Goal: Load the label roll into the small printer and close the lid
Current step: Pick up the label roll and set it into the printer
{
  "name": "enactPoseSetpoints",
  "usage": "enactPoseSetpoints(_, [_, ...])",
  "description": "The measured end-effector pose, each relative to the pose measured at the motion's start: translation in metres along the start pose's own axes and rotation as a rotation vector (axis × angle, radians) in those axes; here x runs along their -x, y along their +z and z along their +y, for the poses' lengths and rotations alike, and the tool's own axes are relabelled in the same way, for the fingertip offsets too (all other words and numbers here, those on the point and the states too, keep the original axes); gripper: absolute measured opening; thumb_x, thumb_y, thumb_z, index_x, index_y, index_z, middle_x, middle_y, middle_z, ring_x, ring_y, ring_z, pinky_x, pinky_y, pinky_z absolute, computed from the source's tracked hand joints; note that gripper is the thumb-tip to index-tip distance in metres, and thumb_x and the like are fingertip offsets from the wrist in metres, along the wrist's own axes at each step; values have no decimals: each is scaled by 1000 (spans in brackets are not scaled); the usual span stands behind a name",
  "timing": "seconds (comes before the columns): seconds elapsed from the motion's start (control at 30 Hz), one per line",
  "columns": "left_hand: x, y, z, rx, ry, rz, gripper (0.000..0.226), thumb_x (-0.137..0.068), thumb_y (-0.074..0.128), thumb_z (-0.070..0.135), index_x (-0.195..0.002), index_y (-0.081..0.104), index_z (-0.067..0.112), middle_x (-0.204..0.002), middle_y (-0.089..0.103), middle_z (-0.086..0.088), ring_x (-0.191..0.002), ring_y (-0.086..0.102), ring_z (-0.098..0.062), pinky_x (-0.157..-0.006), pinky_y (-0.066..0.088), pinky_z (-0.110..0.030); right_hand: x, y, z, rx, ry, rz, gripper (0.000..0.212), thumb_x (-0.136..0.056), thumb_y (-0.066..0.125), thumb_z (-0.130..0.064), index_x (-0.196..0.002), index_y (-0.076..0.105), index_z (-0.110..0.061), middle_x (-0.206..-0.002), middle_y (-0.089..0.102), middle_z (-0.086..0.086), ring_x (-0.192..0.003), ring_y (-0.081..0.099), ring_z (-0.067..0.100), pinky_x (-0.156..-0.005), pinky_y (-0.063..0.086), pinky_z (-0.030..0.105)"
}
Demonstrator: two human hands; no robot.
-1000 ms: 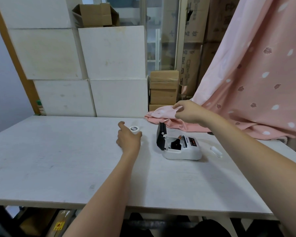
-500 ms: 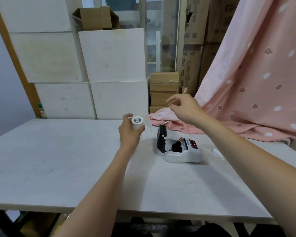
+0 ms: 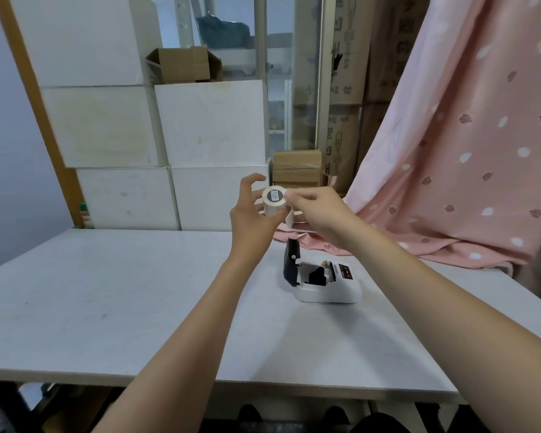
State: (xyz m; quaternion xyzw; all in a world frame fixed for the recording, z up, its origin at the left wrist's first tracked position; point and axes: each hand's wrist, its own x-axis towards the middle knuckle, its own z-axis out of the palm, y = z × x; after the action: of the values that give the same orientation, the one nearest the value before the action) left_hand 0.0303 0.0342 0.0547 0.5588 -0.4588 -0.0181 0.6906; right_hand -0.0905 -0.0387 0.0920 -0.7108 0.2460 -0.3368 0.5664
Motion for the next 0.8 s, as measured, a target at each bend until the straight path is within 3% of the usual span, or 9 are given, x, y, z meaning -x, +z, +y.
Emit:
enactPoseSetpoints(0.1, [2,4,2,-10,-18,3,59,-74,83,16,-122,50,30,-101,71,6,-89,70,-13,-65,58,-24,0,4,5,-115,54,26,21,-104,59,-15,-115,77,-11,-98,74,26,-70,72,24,-56,61,27])
enactPoseSetpoints(0.23, [6,10,8,-7,-54,-18,59,-73,82,12,-121,53,28,-98,67,13,-88,70,-11,-64,61,-27,3,3,7,-219,97,94,14,-99,63,-10,-104,77,-11,-81,73,14,-55,71,19,-56,63,32])
enactPoseSetpoints(0.33, [5,10,17,58,-127,-157,59,-77,82,16,-126,52,31,-106,67,13,-90,70,-4,-69,59,-23,6,-12,13,-148,37,110,20,-97,64,-10,-92,82,-19,-89,78,21,-72,73,25,-83,64,44])
enactPoseSetpoints(0.4, [1,9,19,141,-282,-230,54,-85,77,25,-132,52,30,-116,67,4,-100,70,-13,-80,59,-28,8,-23,18,-36,-46,95,24,-96,67,-13,-93,85,-28,-97,81,14,-88,76,25,-95,60,47])
enactPoseSetpoints(0.5, [-3,5,22,262,-489,-293,47,-92,70,27,-133,57,6,-120,68,-17,-103,72,-31,-85,60,-33,17,-34,18,97,-143,76,25,-96,70,-14,-115,81,-24,-104,82,2,-98,77,20,-94,61,37])
enactPoseSetpoints(0.57, [-4,0,22,294,-485,-332,42,-91,72,22,-125,63,-1,-114,72,-21,-105,71,-32,-86,60,-33,22,-38,17,128,-166,73,29,-96,70,-14,-124,77,-20,-106,82,2,-103,76,21,-93,61,32])
enactPoseSetpoints(0.67, [-1,-5,25,336,-450,-381,33,-89,74,16,-116,70,-3,-108,75,-18,-104,72,-28,-85,60,-29,25,-44,19,143,-160,55,29,-98,68,-21,-125,77,-24,-114,80,-4,-111,73,17,-97,59,33])
enactPoseSetpoints(0.8, [5,-2,29,359,-442,-344,27,-86,76,10,-110,72,-2,-106,76,-17,-99,73,-23,-84,60,-26,35,-46,26,143,-262,141,22,-95,73,-24,-116,81,-25,-109,80,-13,-103,71,-5,-88,53,18])
